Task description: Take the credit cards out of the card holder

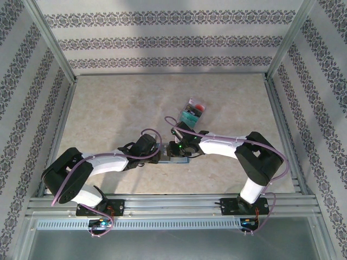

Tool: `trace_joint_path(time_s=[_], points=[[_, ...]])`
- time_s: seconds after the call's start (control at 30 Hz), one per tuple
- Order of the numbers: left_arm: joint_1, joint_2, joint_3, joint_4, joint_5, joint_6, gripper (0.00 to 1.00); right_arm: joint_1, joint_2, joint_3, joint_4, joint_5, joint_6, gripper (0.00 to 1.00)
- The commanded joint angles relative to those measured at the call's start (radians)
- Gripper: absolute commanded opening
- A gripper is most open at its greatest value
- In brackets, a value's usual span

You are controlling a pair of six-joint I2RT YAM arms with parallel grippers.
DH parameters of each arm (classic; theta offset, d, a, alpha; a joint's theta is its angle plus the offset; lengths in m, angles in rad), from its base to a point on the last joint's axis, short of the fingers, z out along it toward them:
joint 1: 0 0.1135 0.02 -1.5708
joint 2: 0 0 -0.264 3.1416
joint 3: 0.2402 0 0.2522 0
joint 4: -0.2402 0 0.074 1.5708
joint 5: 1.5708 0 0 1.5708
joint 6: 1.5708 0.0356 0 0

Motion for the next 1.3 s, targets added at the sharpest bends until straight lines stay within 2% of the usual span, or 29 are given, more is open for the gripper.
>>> trace_joint_path(time_s=[0.0, 0.87, 1.27], points=[[-0.015, 0.015, -0.017, 0.031, 0.016, -0.011, 0.18, 0.009, 0.017, 0.027, 0.004, -0.003, 0.006, 0.25], [-0.016, 0.014, -0.016, 0.022, 0.016, -0.023, 0.15, -0.003, 0.067, 0.001, 0.016, -0.011, 0.049, 0.29], [-0.016, 0.026, -0.008, 0.02, 0.024, -0.024, 0.15, -0.027, -0.007, -0.033, 0.13, -0.088, 0.069, 0.19]])
